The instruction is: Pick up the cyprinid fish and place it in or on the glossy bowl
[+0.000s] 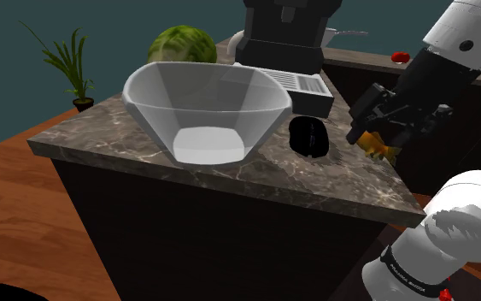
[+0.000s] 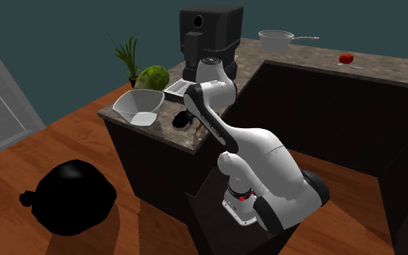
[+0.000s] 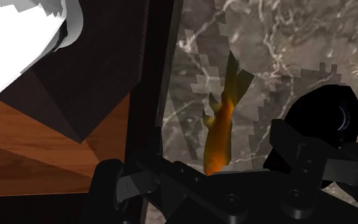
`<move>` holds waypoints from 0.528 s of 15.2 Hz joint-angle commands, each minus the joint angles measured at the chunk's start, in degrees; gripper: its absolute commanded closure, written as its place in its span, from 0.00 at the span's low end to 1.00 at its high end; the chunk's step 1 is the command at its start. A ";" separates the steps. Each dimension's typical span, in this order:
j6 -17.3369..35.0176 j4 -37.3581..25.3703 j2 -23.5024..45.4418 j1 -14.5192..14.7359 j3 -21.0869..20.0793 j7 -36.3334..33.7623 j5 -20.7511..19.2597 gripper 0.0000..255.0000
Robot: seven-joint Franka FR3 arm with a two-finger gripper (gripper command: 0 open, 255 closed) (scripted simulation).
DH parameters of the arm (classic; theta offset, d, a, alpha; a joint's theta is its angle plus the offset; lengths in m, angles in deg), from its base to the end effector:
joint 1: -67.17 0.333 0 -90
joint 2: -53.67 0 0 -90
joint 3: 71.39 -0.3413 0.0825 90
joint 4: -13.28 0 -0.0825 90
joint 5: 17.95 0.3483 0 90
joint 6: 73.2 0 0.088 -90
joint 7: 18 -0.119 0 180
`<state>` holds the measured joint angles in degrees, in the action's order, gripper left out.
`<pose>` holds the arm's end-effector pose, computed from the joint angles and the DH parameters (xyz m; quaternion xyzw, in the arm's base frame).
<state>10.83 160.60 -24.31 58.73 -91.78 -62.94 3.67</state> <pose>0.1051 0.1278 0.5672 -0.9284 0.3547 -0.0990 0.0491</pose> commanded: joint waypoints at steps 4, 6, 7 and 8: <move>0.45 0.55 -0.12 0.02 -0.17 0.07 0.16 0.00; 0.45 0.55 -0.12 0.02 -0.17 0.07 0.16 0.00; 0.44 0.54 -0.12 0.02 -0.16 0.07 0.15 0.00; 0.44 0.54 -0.12 0.02 -0.16 0.07 0.15 1.00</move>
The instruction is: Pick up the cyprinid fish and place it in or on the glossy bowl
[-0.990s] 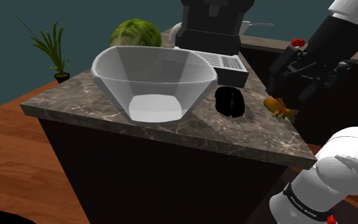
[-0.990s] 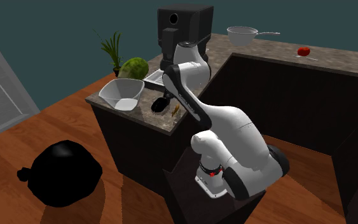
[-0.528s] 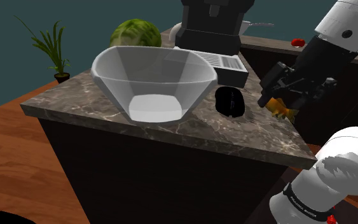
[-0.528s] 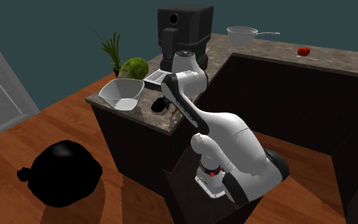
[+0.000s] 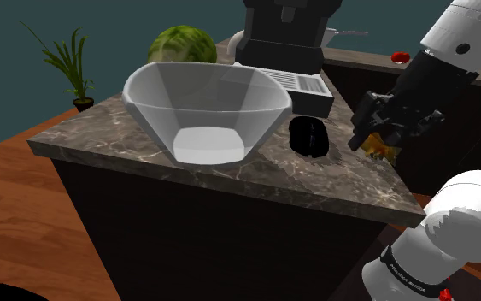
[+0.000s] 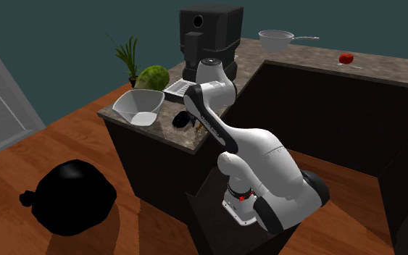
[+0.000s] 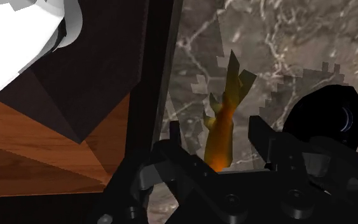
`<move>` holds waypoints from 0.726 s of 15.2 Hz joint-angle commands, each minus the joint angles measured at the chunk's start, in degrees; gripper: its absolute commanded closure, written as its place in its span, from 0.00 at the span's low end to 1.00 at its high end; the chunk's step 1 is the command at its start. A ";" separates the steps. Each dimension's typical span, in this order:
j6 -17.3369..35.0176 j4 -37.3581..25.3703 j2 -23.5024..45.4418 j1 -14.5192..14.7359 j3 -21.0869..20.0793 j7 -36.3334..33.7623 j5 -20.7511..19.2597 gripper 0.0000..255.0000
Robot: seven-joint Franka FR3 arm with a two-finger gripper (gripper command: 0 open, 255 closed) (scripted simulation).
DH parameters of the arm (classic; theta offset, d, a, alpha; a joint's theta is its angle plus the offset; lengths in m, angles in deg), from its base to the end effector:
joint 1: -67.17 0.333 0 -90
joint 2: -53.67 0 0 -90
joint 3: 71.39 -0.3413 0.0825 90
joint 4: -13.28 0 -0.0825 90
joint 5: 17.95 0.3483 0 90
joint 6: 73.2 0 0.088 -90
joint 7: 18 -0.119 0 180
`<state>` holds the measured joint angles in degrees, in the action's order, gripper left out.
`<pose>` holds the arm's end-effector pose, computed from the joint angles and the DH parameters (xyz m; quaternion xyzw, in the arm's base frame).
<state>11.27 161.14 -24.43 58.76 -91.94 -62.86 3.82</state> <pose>0.1062 0.1276 0.5642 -0.9284 0.3547 -0.0991 0.0492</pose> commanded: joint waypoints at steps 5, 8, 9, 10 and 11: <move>-0.01 0.00 -0.01 0.00 0.00 0.00 0.00 1.00; -0.01 -0.01 0.00 0.00 0.00 0.00 0.00 1.00; 0.01 0.01 0.00 0.00 0.00 0.00 0.00 1.00; -0.40 -0.91 0.50 -0.17 0.25 -0.01 -0.25 1.00; -0.82 -1.84 1.01 -0.34 0.49 -0.03 -0.49 1.00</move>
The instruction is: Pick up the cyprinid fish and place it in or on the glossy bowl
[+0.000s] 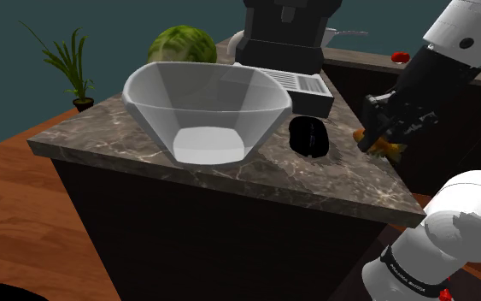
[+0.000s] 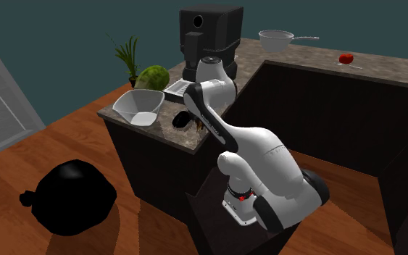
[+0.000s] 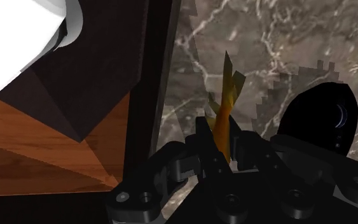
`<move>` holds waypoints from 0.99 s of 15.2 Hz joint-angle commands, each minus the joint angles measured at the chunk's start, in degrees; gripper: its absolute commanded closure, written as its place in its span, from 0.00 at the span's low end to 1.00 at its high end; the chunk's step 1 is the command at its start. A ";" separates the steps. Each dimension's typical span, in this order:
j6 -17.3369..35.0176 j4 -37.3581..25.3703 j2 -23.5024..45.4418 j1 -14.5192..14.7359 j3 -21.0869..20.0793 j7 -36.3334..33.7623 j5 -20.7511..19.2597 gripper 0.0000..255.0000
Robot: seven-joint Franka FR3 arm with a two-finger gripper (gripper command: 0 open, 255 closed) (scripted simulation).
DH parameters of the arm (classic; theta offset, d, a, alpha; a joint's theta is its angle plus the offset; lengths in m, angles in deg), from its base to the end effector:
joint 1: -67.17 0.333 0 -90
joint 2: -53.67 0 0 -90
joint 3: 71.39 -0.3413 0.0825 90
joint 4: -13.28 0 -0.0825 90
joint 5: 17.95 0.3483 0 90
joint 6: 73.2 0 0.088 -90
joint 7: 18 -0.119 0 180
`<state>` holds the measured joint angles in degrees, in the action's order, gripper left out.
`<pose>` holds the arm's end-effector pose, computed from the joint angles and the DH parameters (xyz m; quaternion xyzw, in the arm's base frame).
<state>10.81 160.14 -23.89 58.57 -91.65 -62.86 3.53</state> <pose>0.1063 0.1276 0.5700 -0.9284 0.3546 -0.0992 0.0492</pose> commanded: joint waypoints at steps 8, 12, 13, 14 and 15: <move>-3.77 -8.46 4.68 -1.34 1.89 -0.24 -1.94 1.00; -5.54 -12.43 6.88 -1.85 2.59 -0.41 -2.68 1.00; -5.99 -13.44 7.44 -1.97 2.75 -0.45 -2.85 1.00; -6.45 -14.45 8.01 -2.09 2.90 -0.50 -3.02 1.00; -6.90 -15.48 8.57 -2.20 3.05 -0.55 -3.19 1.00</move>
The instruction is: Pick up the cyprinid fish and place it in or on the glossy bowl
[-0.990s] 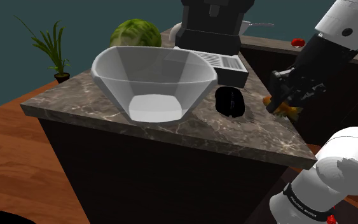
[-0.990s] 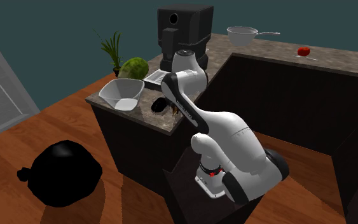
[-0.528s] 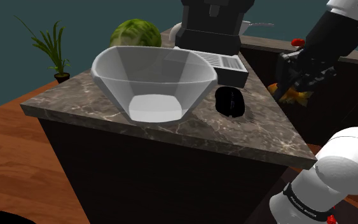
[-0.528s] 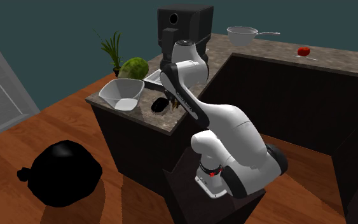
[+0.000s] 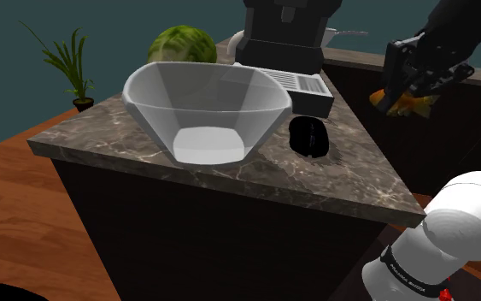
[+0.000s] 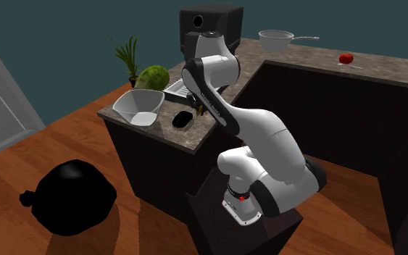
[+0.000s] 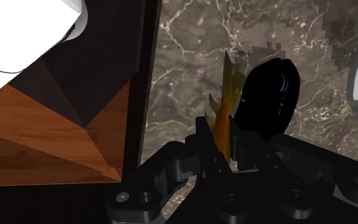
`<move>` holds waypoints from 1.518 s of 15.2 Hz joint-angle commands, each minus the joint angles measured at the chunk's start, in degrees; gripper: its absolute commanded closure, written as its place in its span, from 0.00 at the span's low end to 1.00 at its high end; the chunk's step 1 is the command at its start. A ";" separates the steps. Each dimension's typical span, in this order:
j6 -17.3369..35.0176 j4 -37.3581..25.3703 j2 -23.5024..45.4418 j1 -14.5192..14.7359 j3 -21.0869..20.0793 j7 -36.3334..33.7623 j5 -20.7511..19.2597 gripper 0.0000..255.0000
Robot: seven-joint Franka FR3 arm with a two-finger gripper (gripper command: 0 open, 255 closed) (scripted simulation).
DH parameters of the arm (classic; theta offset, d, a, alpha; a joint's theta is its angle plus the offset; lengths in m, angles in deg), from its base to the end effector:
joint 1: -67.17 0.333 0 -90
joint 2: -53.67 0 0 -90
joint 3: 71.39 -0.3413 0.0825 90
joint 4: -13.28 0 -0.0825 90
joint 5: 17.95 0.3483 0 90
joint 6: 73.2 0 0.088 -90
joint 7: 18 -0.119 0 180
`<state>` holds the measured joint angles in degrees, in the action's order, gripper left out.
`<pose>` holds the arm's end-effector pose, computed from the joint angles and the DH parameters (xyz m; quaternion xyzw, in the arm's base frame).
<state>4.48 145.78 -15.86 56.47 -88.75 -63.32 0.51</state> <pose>0.1096 0.1281 0.6478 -0.9284 0.3546 -0.0991 0.0493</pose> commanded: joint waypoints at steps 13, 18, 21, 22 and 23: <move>-6.89 -15.25 8.37 -1.42 1.64 -0.98 -1.96 1.00; -9.55 -21.18 11.65 -1.87 1.99 -1.45 -2.49 1.00; -7.93 -22.80 14.26 -2.78 -0.60 -3.12 -1.18 1.00; -7.08 -23.57 15.55 -3.27 -1.93 -3.96 -0.58 1.00; -6.24 -24.41 16.87 -3.77 -3.28 -4.81 -0.04 1.00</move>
<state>-2.71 122.01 -0.18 53.18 -90.58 -67.18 -0.21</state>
